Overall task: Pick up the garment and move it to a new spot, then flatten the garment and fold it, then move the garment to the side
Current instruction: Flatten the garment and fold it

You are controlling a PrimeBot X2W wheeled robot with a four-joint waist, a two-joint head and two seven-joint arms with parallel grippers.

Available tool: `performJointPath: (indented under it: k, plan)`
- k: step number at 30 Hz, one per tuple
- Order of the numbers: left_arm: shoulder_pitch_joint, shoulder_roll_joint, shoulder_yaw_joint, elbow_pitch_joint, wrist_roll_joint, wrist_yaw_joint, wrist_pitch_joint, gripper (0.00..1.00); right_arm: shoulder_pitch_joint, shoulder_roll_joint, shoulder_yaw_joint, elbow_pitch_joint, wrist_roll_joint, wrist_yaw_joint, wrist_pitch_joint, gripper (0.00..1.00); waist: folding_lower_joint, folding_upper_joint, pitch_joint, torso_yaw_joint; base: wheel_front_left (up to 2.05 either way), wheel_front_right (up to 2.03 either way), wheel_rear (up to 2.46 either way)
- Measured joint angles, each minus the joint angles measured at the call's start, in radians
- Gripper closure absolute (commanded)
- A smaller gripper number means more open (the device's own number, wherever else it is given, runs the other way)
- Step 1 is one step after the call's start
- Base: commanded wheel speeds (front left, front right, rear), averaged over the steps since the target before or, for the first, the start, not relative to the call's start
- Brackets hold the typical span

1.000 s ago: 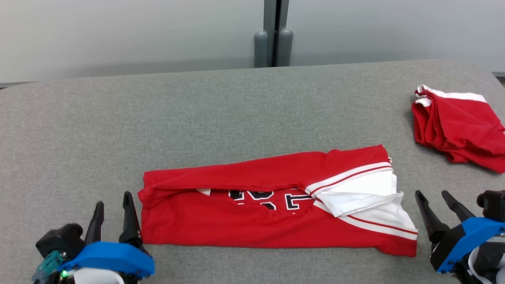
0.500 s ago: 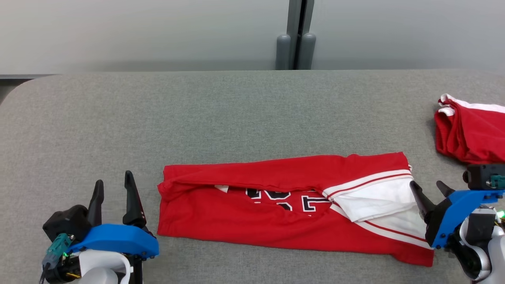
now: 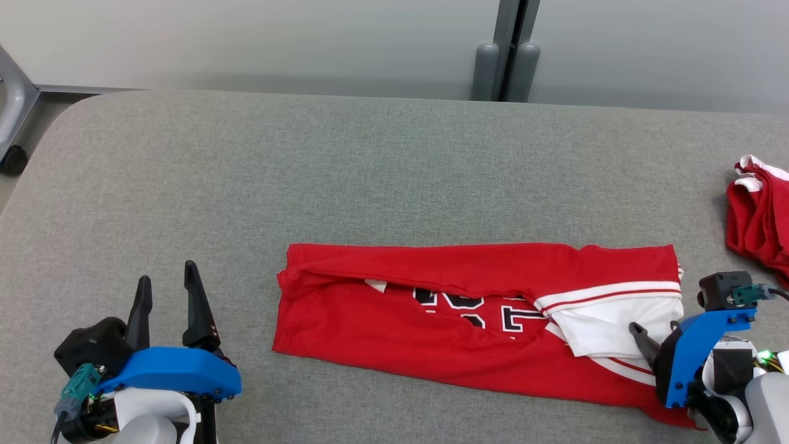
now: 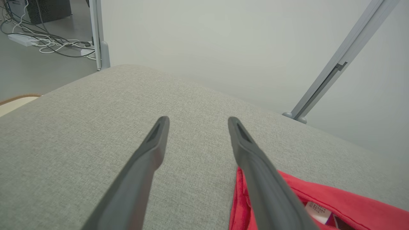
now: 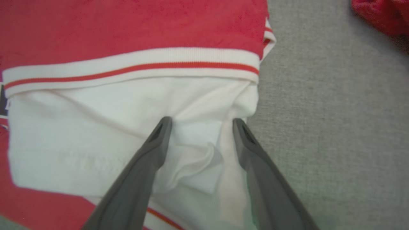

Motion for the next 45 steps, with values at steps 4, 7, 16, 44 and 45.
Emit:
performJointPath:
  k: [4, 7, 16, 44, 45]
  plan:
    - [0.002, 0.005, 0.001, -0.007, 0.000, 0.004, 0.000, 0.00, -0.001, -0.002, 0.025, 0.009, 0.004, -0.001, 0.008, 0.00, -0.0001, 0.0000, 0.002, -0.001, 0.00, 0.00, 0.00]
    - [0.002, 0.007, -0.001, -0.016, 0.002, 0.010, 0.002, 0.00, -0.019, 0.001, 0.039, 0.038, 0.003, -0.001, 0.004, 0.04, -0.0001, -0.0001, 0.006, -0.008, 0.00, 0.00, 0.00]
    - [-0.002, 0.010, -0.001, -0.024, 0.003, 0.013, 0.005, 0.00, -0.059, 0.008, 0.041, 0.093, -0.014, 0.001, -0.036, 0.56, -0.0002, -0.0001, 0.014, -0.022, 0.00, 0.00, 0.00]
    - [0.015, 0.008, 0.001, -0.016, -0.005, 0.021, -0.003, 0.00, 0.043, -0.095, -0.039, -0.196, 0.055, 0.001, -0.031, 1.00, 0.0000, 0.0001, -0.020, -0.137, 0.00, 0.00, 0.00]
    - [0.015, 0.008, 0.000, -0.016, -0.005, 0.021, -0.003, 0.00, 0.048, -0.085, -0.043, -0.213, 0.055, 0.001, -0.026, 1.00, 0.0000, 0.0000, -0.021, -0.138, 0.00, 0.00, 0.00]
